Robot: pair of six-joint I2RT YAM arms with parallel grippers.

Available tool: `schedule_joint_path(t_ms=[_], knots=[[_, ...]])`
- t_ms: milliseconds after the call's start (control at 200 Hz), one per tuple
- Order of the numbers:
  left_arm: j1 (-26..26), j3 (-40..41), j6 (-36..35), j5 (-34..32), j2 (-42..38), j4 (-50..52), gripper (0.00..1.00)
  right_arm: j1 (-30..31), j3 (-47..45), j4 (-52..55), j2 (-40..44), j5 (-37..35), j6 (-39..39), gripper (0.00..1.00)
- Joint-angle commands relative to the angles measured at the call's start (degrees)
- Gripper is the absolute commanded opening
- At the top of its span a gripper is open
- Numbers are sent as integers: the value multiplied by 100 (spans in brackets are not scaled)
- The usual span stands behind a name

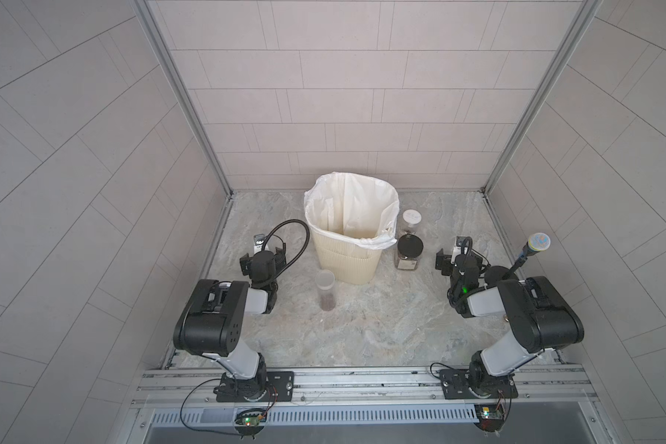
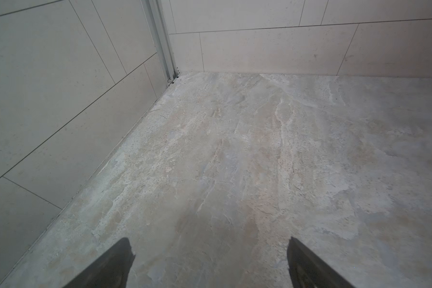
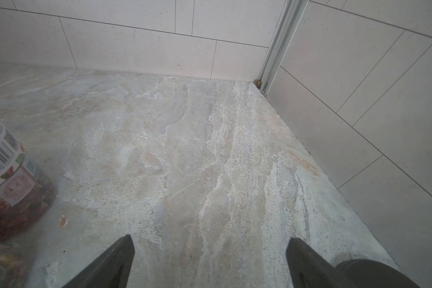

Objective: Empty the moldy dried flower tea in the jars
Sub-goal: Pick up the jar from the center of the board.

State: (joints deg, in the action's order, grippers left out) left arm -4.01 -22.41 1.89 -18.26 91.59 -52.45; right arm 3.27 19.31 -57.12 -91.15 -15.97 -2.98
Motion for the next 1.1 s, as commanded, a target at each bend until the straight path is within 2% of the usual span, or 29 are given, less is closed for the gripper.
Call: schedule_joint_path(t_ms=[0,976,1036,1096], knots=[[-223,88,-166,-448,-24,-382,100,17,64,-1,101,-21,76,100],[-173,43,-120,-315,-48,-253,100,0,65,4,113,10,70,100],[-175,87,-80,-543,-98,-309,100,-17,8,-45,200,-64,-19,100],[-154,142,83,-758,-335,-199,100,-95,17,338,564,66,-66,100]])
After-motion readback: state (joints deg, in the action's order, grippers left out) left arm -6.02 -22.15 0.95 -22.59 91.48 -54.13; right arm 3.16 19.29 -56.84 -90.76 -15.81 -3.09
